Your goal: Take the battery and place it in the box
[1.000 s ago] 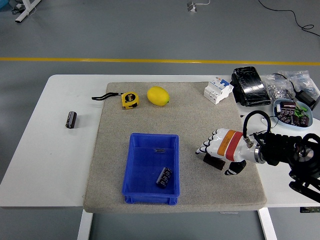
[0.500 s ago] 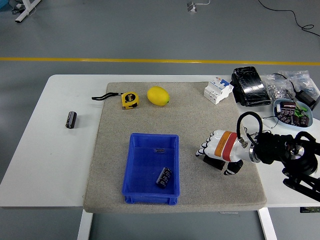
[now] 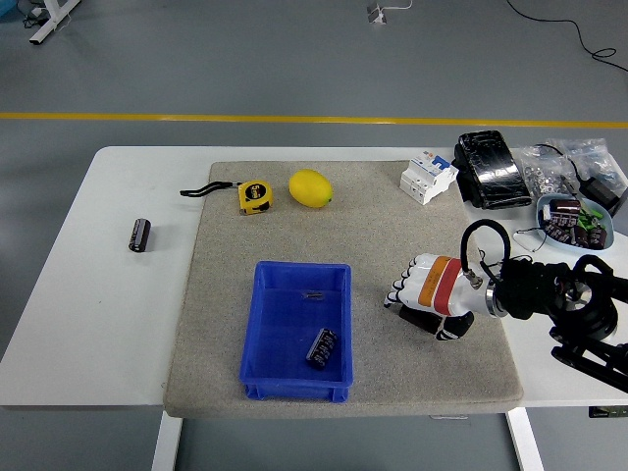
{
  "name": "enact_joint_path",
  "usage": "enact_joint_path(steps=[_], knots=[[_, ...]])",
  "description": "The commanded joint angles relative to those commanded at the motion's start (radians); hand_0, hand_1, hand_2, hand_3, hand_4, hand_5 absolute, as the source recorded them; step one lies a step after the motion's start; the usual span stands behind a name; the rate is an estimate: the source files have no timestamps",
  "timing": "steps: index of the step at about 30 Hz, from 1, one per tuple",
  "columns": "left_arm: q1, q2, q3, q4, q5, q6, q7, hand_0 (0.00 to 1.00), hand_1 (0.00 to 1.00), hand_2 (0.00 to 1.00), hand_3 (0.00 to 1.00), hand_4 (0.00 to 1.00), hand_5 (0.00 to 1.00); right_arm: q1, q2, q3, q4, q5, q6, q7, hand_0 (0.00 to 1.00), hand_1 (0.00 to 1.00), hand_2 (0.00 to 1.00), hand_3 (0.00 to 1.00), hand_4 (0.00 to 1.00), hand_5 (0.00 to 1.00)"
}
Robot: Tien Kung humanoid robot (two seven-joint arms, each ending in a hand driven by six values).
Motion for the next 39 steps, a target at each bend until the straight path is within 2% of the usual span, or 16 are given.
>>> enact_joint_path(steps=[17,18,23,24,33,39], knots=[[-0.005,-0.006,0.002,-0.001,0.002,-0.001,0.000,0.610,0.555,0.612,0.617,0.614,0.678,0.004,0.003,-0.021,-0.048,0.000,-0.034,0.014,0.580,0.628,0.755,0.798,0.938,0.156],[-0.005,-0.006,0.003,-0.001,0.002,-0.001,-0.001,0.610,0.555,0.611,0.617,0.613,0.679,0.004,0.003,-0.021,-0.049,0.000,-0.040,0.015,0.521,0.543,0.722,0.713,0.866,0.116],[-0.005,-0.006,0.003,-0.001,0.002,-0.001,-0.001,0.610,0.555,0.611,0.617,0.613,0.679,0.002,0.003,-0.020,-0.053,0.000,-0.053,0.018,0.521,0.543,0.722,0.713,0.866,0.116],[-0.005,-0.006,0.002,-0.001,0.003,-0.001,-0.001,0.610,0.555,0.612,0.617,0.613,0.678,0.001,0.004,-0.021,-0.056,0.000,-0.056,0.019,0.500,0.521,0.694,0.614,0.811,0.092],[-0.005,-0.007,0.003,0.000,0.003,0.000,-0.002,0.610,0.556,0.614,0.617,0.613,0.678,-0.002,0.005,-0.022,-0.067,0.000,-0.065,0.020,0.495,0.508,0.676,0.584,0.796,0.082],[-0.005,-0.007,0.003,0.000,0.004,0.001,-0.001,0.610,0.557,0.614,0.617,0.613,0.678,0.000,-0.002,-0.016,-0.051,0.000,-0.064,0.018,0.495,0.504,0.659,0.567,0.775,0.072]])
